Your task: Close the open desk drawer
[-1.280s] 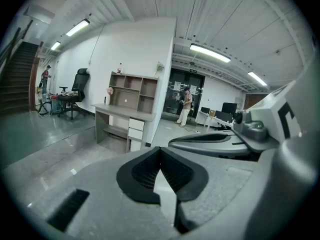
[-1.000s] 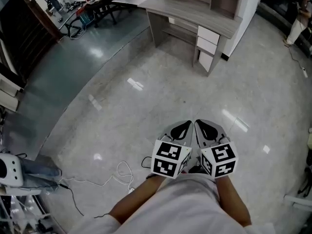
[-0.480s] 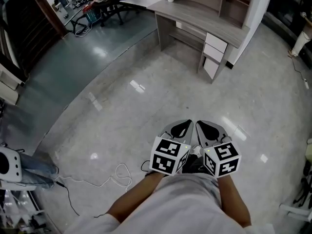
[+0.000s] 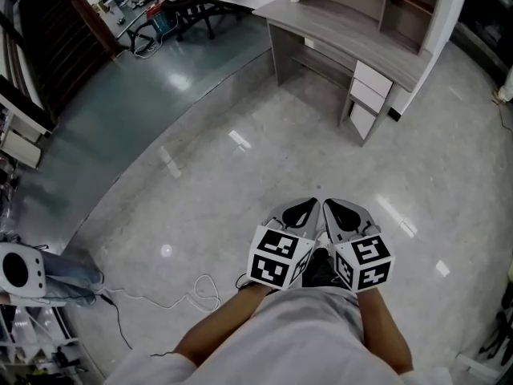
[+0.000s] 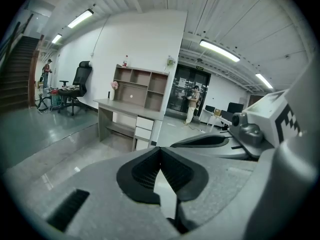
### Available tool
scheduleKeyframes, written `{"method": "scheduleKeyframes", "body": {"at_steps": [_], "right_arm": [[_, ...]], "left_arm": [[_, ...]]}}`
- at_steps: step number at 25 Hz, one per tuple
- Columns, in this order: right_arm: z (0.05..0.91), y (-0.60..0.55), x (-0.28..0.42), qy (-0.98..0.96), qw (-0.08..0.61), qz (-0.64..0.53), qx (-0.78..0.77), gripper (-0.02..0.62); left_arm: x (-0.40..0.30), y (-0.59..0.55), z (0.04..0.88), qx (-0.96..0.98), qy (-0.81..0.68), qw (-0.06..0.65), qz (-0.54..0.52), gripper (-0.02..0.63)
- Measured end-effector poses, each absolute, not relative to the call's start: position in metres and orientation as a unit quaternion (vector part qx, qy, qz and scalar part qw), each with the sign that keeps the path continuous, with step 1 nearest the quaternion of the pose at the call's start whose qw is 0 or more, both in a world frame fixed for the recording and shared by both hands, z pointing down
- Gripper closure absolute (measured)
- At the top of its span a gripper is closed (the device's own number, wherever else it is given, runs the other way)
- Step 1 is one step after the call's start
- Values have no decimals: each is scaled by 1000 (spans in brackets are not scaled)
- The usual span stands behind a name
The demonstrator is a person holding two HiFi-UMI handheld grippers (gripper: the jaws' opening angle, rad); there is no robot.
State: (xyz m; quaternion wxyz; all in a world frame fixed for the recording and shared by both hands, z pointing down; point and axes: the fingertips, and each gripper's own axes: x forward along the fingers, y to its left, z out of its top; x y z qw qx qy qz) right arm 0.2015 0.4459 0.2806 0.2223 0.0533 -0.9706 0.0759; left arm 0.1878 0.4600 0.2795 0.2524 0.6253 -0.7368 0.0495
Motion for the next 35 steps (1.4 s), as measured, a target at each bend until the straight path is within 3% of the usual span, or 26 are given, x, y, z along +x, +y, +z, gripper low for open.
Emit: {"method": "scheduleKeyframes", "body": {"at_steps": [10,20,35], "right_arm": [[293,333,141,-966,242,90,31,595],[289,258,106,-969,218,115,36,595],[300,201,31,-965,210,121,99,595]], "left_arm": [[126,345,292,605,-743,277,68,604],[91,273,292,605,-741,272,101,604],[6,219,300,639,-717,259,102,604]]}}
